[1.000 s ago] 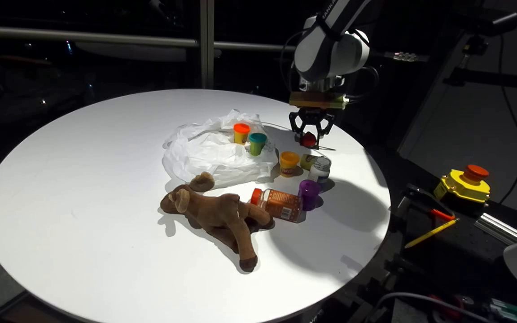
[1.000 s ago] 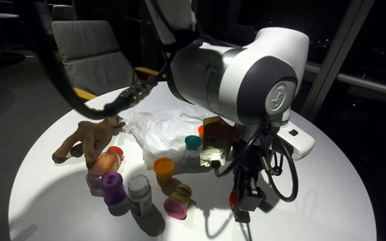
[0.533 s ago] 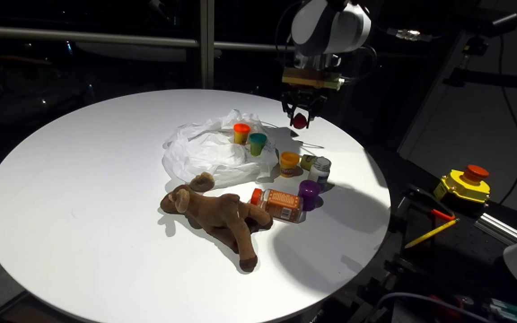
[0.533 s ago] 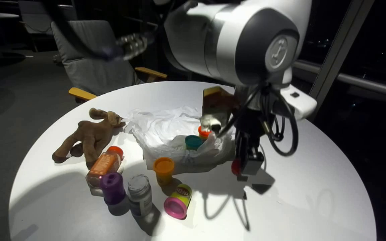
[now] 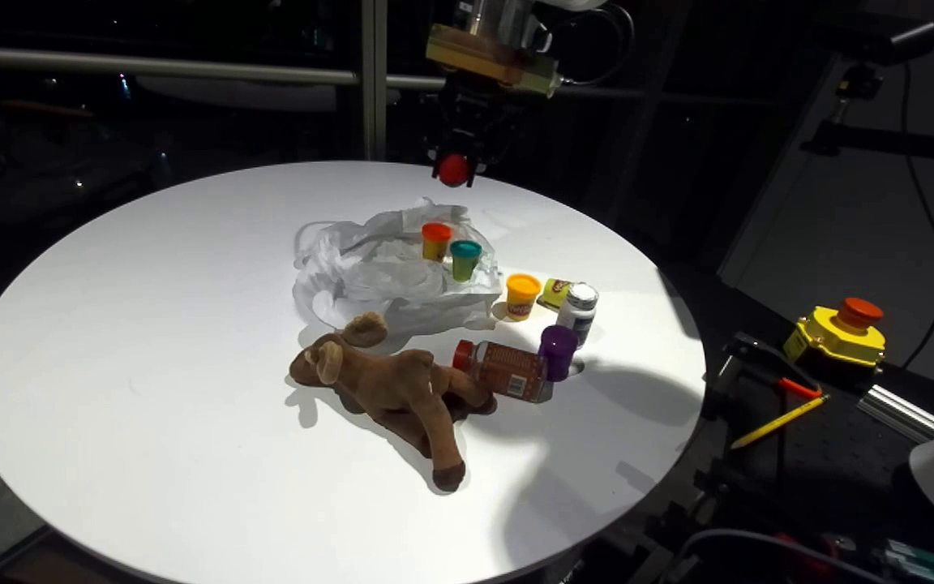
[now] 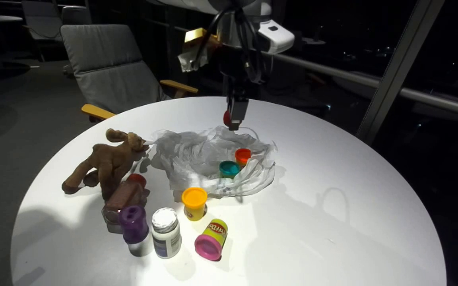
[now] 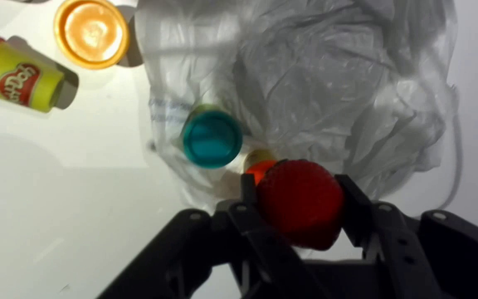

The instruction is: Put all the contents in the white plastic bag

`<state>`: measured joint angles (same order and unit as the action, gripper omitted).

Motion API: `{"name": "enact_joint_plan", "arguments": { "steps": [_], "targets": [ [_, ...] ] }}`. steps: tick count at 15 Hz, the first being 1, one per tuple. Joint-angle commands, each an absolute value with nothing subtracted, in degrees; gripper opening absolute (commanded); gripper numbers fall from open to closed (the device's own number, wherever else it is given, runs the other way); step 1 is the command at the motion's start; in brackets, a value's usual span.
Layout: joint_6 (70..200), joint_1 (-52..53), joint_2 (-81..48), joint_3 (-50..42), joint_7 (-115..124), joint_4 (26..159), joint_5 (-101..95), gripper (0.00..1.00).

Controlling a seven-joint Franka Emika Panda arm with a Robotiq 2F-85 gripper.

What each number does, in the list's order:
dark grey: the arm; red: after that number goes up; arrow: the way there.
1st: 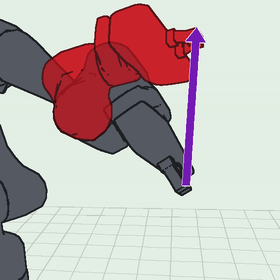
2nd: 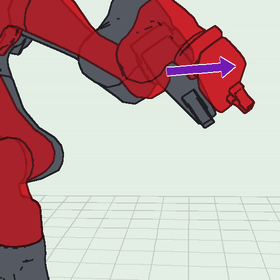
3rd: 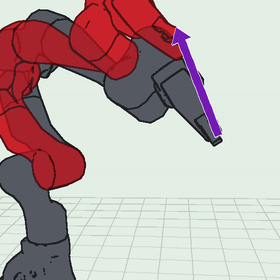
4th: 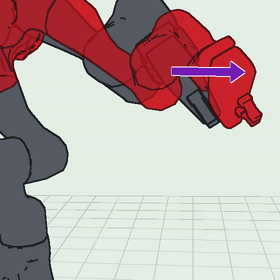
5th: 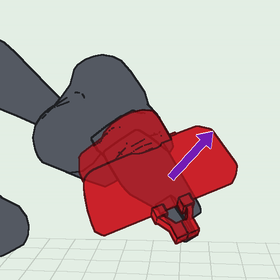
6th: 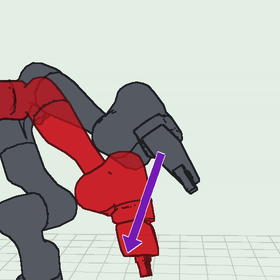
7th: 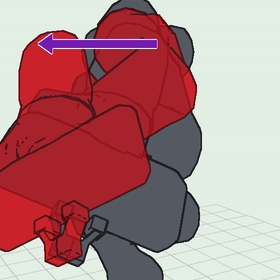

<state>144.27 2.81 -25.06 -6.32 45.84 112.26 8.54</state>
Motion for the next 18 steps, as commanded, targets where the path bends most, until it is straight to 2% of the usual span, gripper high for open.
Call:
{"name": "enact_joint_plan", "arguments": {
  "steps": [1,7,13,14,15,18],
  "targets": [
    [143.26,2.94,-31.52,-2.78,44.53,105.6,11.41,0.25],
    [142.18,4.87,-43.48,-3.68,46.01,95.77,9.72,0.25],
    [147.6,5.77,-50.78,-5.72,45.36,87.96,8.34,0.25],
    [147.92,5.86,-50.93,-6.0,45.3,87.4,8.35,0.75],
    [147.98,5.56,-49.76,-5.8,44.79,88.42,8.78,0.76],
    [147.95,4.33,-45.38,-4.64,42.33,93.04,9.72,0.96]
  ]
}}
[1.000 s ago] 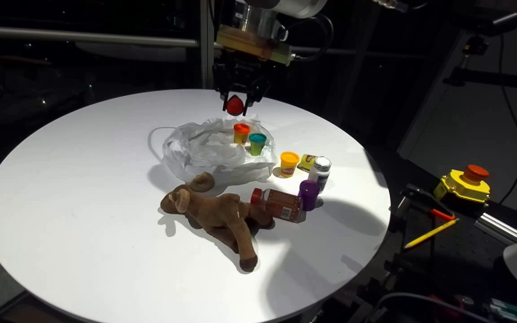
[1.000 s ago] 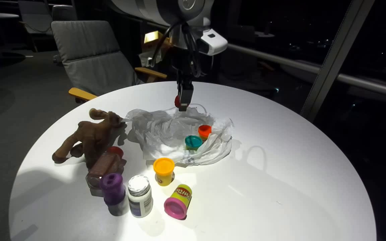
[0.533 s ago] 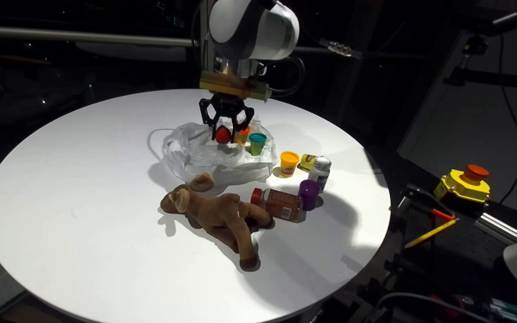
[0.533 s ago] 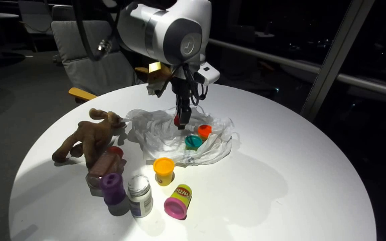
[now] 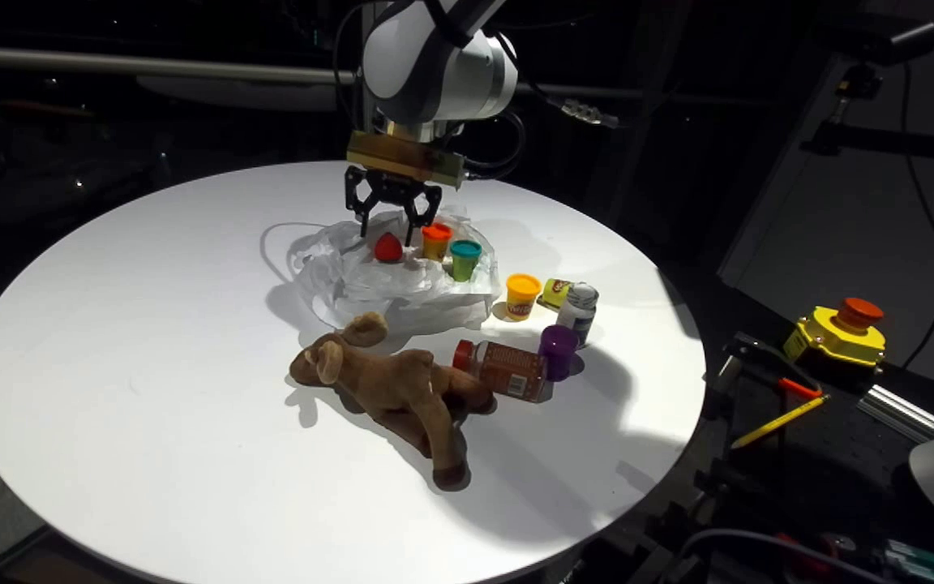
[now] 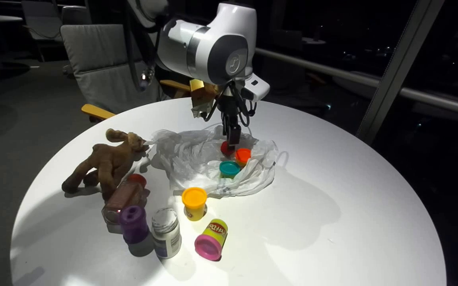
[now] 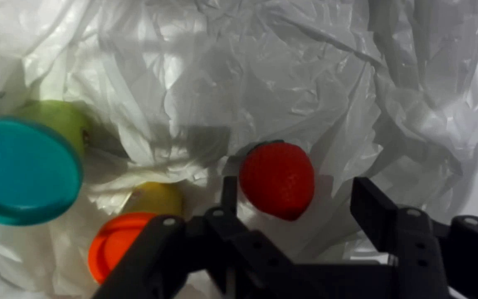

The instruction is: Put all the contents in the white plastic bag

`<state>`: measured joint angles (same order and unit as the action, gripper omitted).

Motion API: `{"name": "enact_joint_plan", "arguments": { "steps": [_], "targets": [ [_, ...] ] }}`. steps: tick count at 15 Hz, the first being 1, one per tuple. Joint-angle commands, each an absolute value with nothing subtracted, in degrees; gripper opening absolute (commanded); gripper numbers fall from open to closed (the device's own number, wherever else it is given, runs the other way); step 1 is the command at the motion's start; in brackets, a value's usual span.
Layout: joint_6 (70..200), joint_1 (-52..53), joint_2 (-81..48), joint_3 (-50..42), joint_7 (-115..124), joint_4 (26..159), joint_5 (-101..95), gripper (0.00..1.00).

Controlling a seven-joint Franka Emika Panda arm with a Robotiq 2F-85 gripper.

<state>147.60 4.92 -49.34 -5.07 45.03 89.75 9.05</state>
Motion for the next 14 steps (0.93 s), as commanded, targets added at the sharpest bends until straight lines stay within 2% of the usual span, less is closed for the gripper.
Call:
{"name": "enact_joint_plan", "arguments": {
  "steps": [1,9,14],
  "targets": [
    [148.5,3.64,-42.75,-3.86,40.42,96.23,10.2,1.0],
    [146.7,1.84,-23.89,-4.86,21.36,120.39,7.13,1.0],
    [151.26,0.74,-15.05,-6.07,10.25,135.94,-0.12,1.0]
  ]
}}
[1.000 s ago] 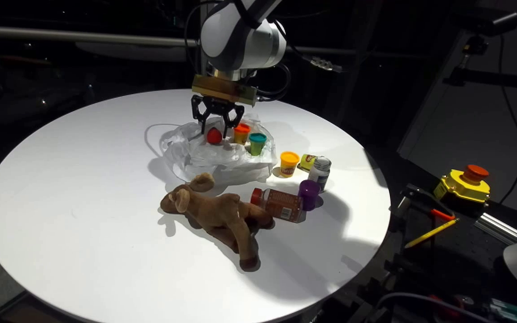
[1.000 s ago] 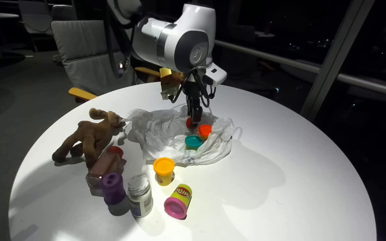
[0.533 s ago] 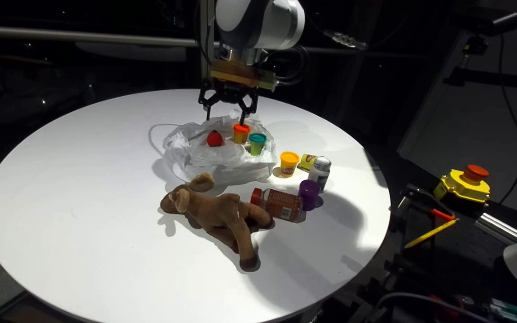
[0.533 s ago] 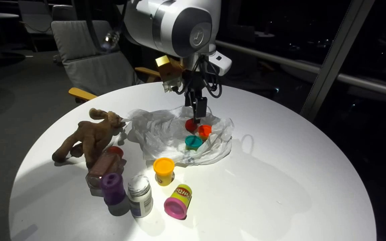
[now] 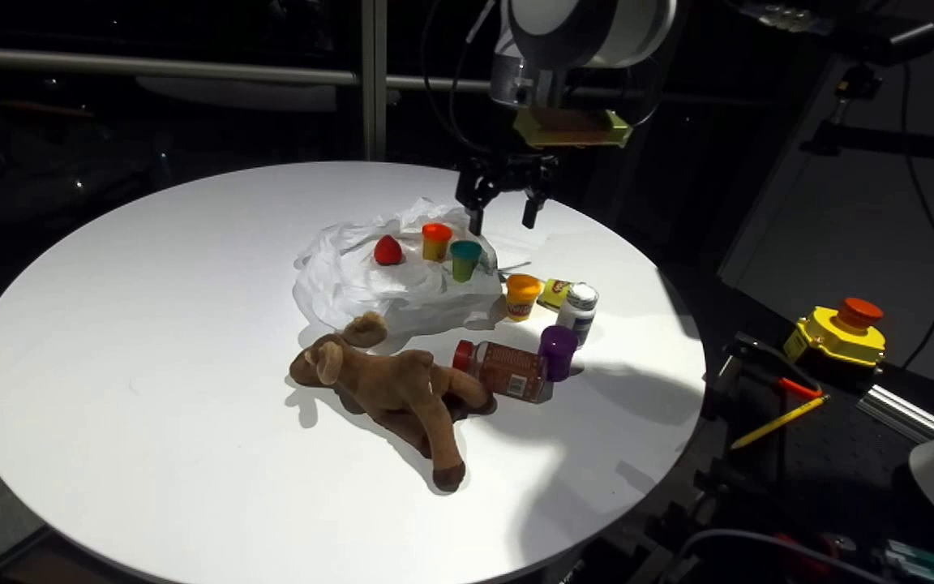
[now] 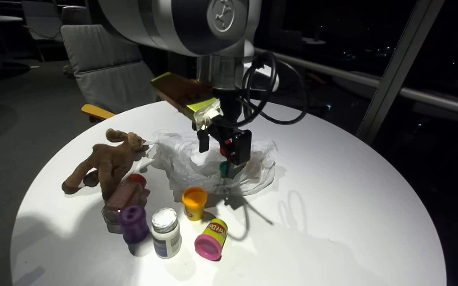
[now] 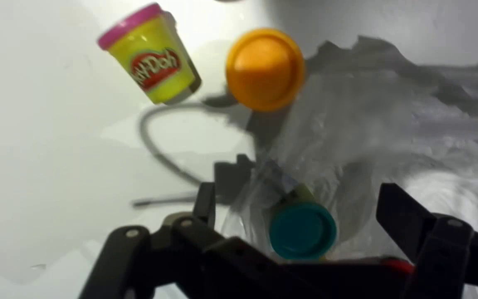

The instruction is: Put all the contents in the white plastic bag

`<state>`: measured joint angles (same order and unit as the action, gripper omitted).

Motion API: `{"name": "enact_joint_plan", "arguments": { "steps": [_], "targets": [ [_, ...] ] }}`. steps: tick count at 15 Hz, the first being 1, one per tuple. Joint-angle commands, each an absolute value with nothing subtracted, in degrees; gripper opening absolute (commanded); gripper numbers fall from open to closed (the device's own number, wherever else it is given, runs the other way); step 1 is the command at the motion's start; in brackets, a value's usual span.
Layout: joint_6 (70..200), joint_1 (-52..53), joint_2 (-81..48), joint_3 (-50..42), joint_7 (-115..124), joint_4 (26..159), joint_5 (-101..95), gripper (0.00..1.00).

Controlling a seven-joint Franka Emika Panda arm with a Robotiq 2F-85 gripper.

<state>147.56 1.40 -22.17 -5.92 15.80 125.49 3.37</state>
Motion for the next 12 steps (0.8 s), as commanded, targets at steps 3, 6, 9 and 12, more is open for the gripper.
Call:
{"name": "enact_joint_plan", "arguments": {
  "steps": [3,6,9,12],
  "targets": [
    [155.33,0.21,-13.57,-5.29,7.8,141.41,-0.92,1.0],
    [161.03,0.25,-12.83,-3.45,6.37,145.34,1.18,1.0],
    [166.98,1.6,-13.98,-2.64,7.53,146.99,0.0,1.0],
    [171.2,3.86,-16.04,-4.08,9.05,146.96,-2.18,1.0]
  ]
}}
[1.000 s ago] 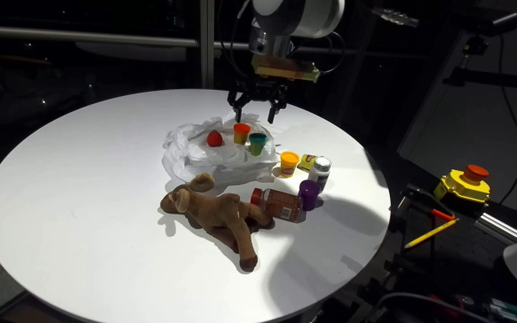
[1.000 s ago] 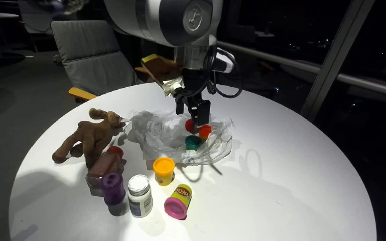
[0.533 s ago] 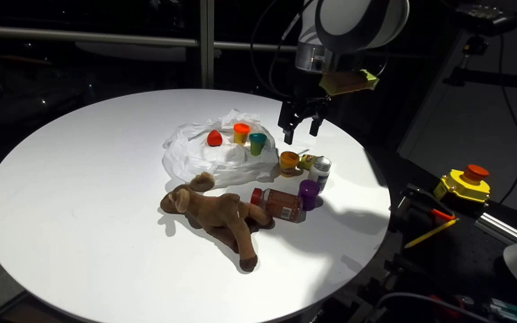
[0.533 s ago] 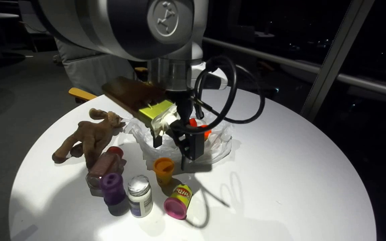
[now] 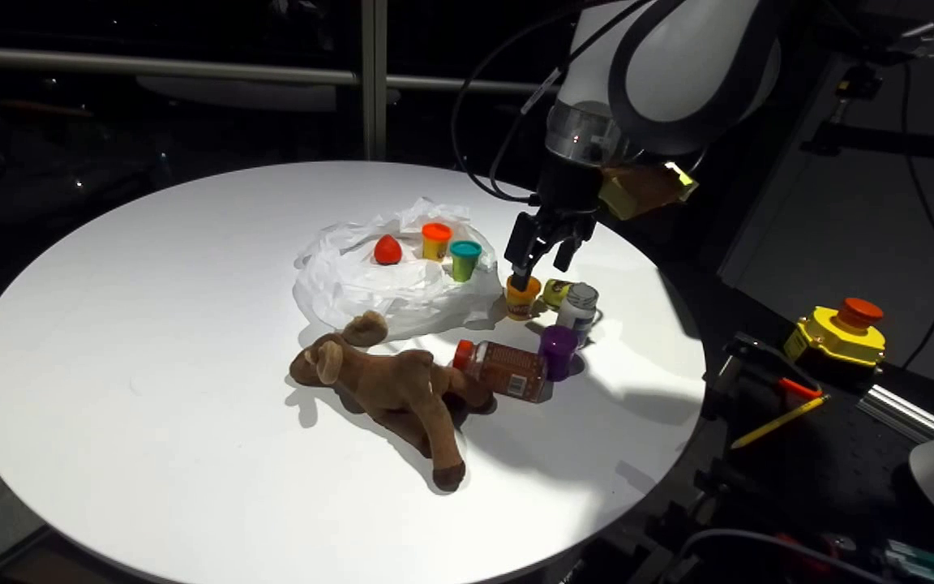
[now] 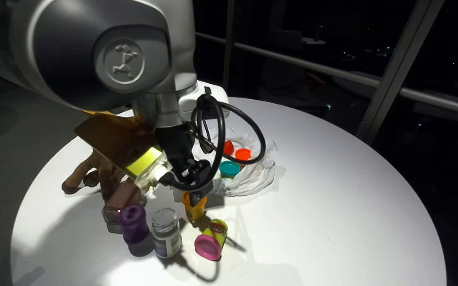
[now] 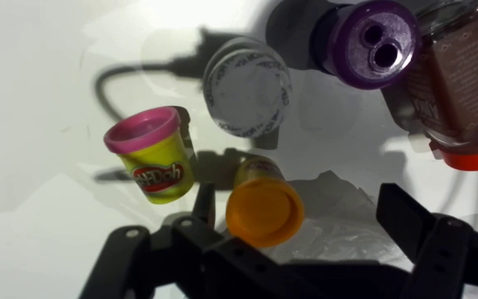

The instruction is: Put all the contents in the white plastic bag

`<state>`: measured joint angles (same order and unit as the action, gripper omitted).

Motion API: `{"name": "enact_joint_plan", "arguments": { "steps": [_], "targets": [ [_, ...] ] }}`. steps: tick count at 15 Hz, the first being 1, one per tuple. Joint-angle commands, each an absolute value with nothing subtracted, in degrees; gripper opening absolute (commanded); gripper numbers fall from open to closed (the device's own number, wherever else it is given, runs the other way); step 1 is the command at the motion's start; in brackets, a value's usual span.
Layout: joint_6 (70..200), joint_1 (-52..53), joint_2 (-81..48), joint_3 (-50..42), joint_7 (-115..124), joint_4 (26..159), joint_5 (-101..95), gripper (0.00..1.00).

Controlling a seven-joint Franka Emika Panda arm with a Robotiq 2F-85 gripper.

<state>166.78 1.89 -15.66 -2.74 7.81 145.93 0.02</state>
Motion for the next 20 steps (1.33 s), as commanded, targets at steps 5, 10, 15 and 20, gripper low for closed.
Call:
{"name": "enact_joint_plan", "arguments": {
  "steps": [5,10,15,20],
  "targets": [
    [172.32,8.5,-19.69,-9.94,10.57,144.94,-7.04,1.0],
    [171.52,10.46,-21.59,-12.45,10.49,143.28,-7.75,1.0],
    [171.12,11.35,-23.89,-13.13,10.42,141.25,-7.69,0.85],
    [170.99,10.83,-25.47,-12.49,9.79,139.05,-6.89,0.42]
  ]
}}
